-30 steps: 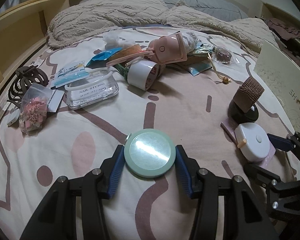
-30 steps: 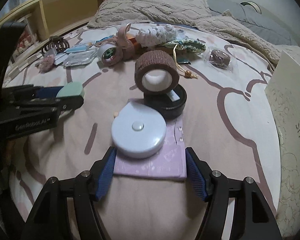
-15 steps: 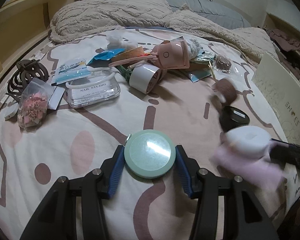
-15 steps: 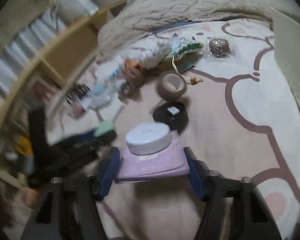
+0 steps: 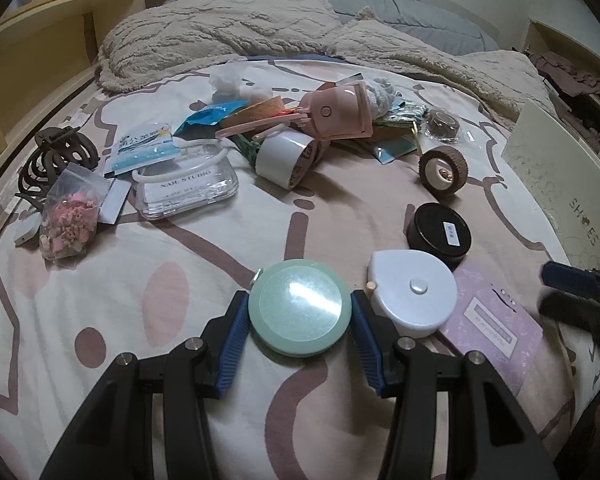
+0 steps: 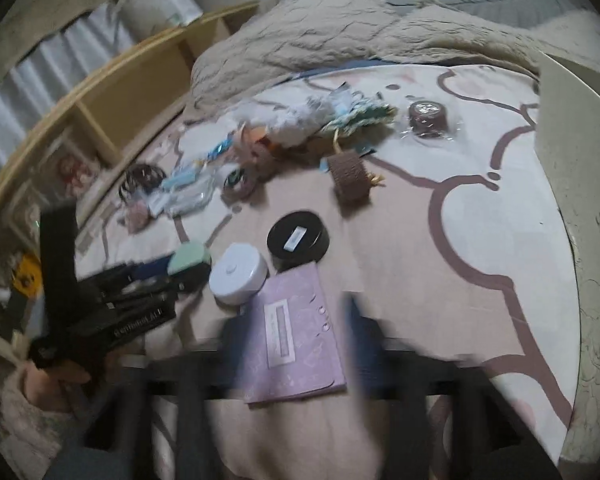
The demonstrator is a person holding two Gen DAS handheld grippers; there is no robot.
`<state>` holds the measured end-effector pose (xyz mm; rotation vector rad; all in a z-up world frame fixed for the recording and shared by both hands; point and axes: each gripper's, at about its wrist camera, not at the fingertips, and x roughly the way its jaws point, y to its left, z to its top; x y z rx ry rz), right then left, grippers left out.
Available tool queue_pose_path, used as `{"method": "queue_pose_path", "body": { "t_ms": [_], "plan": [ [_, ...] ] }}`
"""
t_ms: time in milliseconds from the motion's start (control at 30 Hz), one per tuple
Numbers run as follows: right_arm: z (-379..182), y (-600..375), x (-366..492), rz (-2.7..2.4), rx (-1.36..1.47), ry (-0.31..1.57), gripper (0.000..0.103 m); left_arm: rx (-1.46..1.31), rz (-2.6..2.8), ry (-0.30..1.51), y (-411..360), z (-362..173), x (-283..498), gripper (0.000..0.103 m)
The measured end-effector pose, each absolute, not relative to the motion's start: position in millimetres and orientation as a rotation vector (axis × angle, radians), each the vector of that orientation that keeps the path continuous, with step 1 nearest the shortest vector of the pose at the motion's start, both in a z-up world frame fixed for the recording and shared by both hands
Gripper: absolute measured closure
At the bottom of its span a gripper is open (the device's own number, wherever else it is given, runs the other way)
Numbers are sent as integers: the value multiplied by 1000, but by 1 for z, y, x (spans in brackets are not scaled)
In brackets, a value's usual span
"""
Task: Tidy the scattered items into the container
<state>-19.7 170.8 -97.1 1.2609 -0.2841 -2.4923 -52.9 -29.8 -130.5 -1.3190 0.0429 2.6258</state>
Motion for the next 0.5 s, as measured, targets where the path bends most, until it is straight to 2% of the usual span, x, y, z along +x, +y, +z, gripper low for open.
{"method": "queue_pose_path", "body": {
  "t_ms": [33,500],
  "plan": [
    [-97,166,-17,-2510,1244,-241,15,-1317,2630,39,-31,-130,-53,53],
    [-136,122,-12,-2502,1336,189,15,-1347,2651,79,-36,-134,-54,53]
  ]
}}
